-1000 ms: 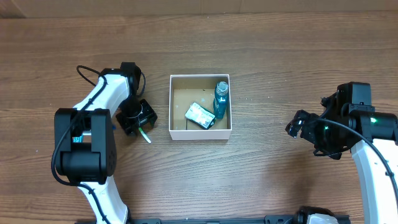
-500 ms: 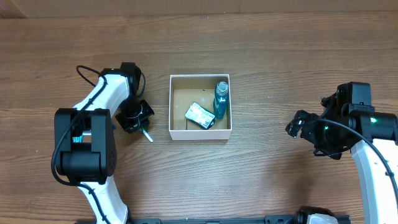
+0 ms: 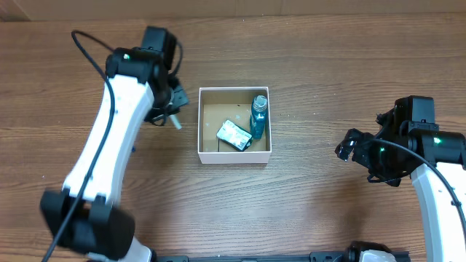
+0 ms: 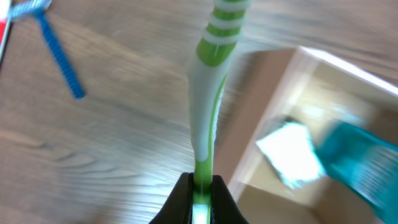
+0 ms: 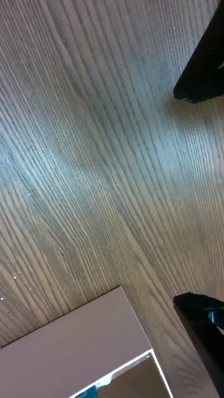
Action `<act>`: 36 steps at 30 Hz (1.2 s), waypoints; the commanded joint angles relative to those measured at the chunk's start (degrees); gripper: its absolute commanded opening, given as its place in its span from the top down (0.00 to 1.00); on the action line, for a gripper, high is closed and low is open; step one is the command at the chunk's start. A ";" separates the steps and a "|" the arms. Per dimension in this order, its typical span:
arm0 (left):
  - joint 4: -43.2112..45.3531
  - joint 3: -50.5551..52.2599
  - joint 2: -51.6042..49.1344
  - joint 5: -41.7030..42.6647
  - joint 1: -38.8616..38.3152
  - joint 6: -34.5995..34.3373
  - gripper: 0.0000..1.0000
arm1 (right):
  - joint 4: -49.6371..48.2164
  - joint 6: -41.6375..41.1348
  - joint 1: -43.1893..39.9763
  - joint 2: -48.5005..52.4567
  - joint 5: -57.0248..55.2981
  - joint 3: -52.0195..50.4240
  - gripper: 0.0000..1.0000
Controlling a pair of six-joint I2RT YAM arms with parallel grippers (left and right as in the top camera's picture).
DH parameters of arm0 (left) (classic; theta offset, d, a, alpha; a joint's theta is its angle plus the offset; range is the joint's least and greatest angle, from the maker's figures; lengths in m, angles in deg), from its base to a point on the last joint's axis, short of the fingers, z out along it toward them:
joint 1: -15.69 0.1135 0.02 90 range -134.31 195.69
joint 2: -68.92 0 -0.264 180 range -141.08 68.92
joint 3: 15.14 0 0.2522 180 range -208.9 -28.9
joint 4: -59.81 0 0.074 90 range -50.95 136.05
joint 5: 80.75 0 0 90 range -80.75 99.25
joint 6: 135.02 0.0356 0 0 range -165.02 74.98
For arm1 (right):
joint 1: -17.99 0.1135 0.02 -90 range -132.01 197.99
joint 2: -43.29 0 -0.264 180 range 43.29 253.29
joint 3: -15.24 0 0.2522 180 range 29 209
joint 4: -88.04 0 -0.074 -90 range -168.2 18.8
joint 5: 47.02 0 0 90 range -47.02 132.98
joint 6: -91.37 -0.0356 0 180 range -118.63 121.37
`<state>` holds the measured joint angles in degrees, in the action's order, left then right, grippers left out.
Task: Pack container
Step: 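Place the toothbrush into the box with the left gripper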
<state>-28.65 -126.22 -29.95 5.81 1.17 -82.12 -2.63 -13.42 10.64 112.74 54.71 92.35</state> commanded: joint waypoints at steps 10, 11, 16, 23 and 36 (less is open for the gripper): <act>5.68 -0.68 -10.95 0.50 -15.06 4.35 0.96 | -0.31 -0.04 0.17 -0.24 -0.31 -0.04 0.00; 5.68 -0.68 -12.00 0.48 -14.99 4.33 0.96 | -0.28 -0.04 0.17 -0.24 -0.31 -0.04 0.00; 7.02 -0.68 -13.33 0.48 -14.67 3.65 0.96 | -0.28 -0.04 0.17 -0.24 -0.31 -0.04 0.00; 4.83 -0.68 -13.33 4.59 -14.75 3.67 0.56 | -0.26 -0.02 0.17 -0.24 -0.31 -0.04 0.00; 4.66 -7.45 -12.81 -1.70 -11.39 7.67 0.45 | -0.04 -0.02 0.17 -0.24 -0.31 -0.04 0.00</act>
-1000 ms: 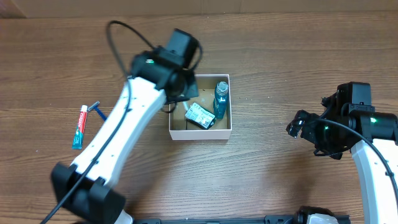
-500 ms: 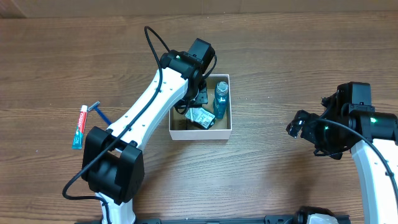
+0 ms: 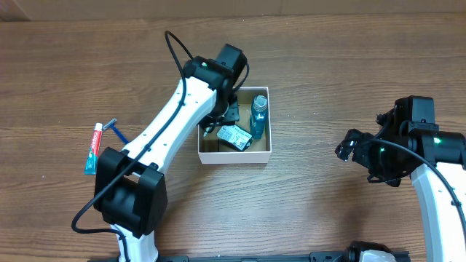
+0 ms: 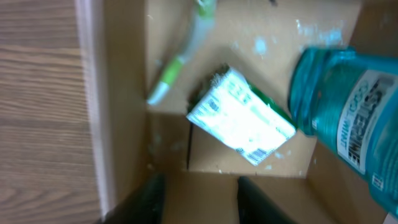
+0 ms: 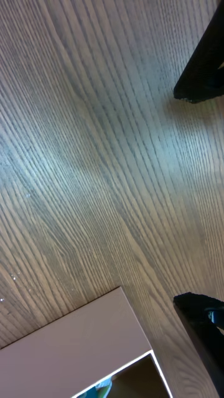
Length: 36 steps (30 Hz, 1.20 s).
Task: Pack container
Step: 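Place the toothbrush into the box with the left gripper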
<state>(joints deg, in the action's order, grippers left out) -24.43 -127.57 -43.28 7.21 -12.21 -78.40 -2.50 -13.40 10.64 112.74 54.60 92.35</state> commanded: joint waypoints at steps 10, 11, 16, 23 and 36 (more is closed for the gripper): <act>3.63 -8.39 -2.62 -4.26 2.75 15.58 0.34 | -0.17 -0.07 0.17 -0.24 -0.20 -0.04 0.00; 3.41 -8.39 -3.13 -3.96 2.75 15.61 0.34 | -0.15 -0.07 0.17 -0.24 -0.22 -0.04 0.00; 3.65 -8.37 -7.63 -3.89 2.75 15.65 0.33 | -0.20 -0.04 0.17 -0.24 -0.22 -0.04 0.00; 4.37 -8.37 -13.40 -3.89 2.75 15.63 0.33 | -0.20 -0.04 0.17 -0.24 -0.22 -0.04 0.00; 9.79 -8.37 -13.42 -4.07 2.73 15.17 0.70 | -0.17 -0.04 0.17 -0.24 -0.24 -0.04 0.00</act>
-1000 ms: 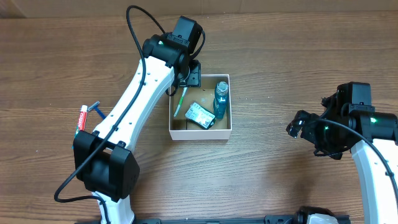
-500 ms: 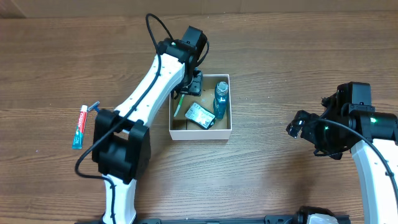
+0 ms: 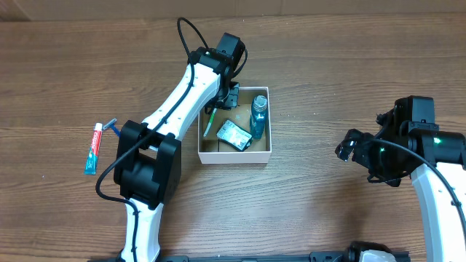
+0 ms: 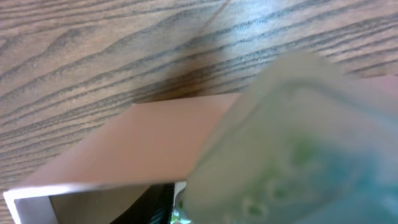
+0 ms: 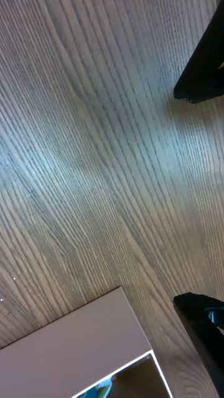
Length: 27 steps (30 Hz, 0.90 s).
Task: Pack container
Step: 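Place the toothbrush into the box with the left gripper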
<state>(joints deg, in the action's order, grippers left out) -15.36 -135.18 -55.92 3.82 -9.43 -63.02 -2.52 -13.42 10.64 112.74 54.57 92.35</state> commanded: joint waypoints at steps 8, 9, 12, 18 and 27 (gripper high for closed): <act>2.19 -0.76 -0.79 -1.05 -0.04 -0.22 0.85 | -0.13 -0.02 0.17 -0.24 -0.20 -0.04 0.00; 2.21 -0.76 -0.79 -1.14 -0.04 -0.24 0.88 | -0.13 -0.02 0.17 -0.24 -0.20 -0.04 0.00; 2.12 -0.76 -0.79 -1.16 -0.04 -0.22 0.96 | -0.17 -0.02 0.17 -0.24 -0.20 -0.04 0.00; 0.20 -1.36 -0.13 -1.49 -0.90 0.26 0.96 | -0.17 -0.02 0.17 -0.24 -0.26 -0.04 0.00; -0.07 -1.57 12.44 -5.25 -3.82 16.15 0.96 | -0.20 -0.02 0.17 -0.24 -0.42 -0.04 0.00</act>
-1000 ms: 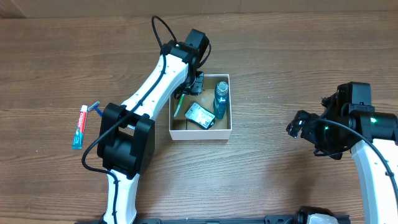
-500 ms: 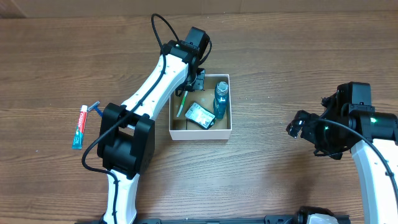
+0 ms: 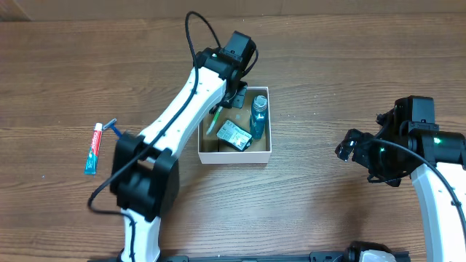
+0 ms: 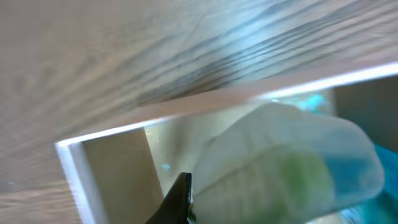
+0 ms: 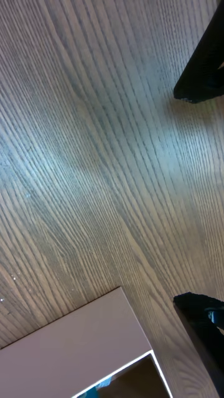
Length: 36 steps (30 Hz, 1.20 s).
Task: Pack container
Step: 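Place the toothbrush into the box with the left gripper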
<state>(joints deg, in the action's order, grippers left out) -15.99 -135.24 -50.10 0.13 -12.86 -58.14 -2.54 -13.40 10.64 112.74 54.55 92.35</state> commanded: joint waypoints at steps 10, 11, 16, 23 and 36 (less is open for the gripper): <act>2.14 -1.42 4.35 7.37 -0.37 21.84 0.96 | -0.11 -0.04 0.17 -0.24 -0.39 -0.04 0.00; 1.99 -1.40 3.80 7.69 -0.37 21.14 0.96 | -0.07 -0.04 0.17 -0.24 -0.39 -0.04 0.00; -1.70 -1.40 1.44 7.67 -0.37 17.59 0.96 | -0.11 -0.04 0.17 -0.24 -0.37 -0.04 0.00; -4.39 -1.40 1.31 7.72 -0.37 17.14 0.95 | -0.02 -0.04 0.17 -0.24 -0.37 -0.04 0.00; -4.96 -1.40 1.27 8.61 -0.37 16.50 0.57 | 0.04 -0.04 0.17 -0.24 -0.39 -0.04 0.00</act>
<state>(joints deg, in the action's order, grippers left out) -20.84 -136.10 -48.35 7.78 -13.17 -41.55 -2.30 -13.40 10.64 112.74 54.57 92.35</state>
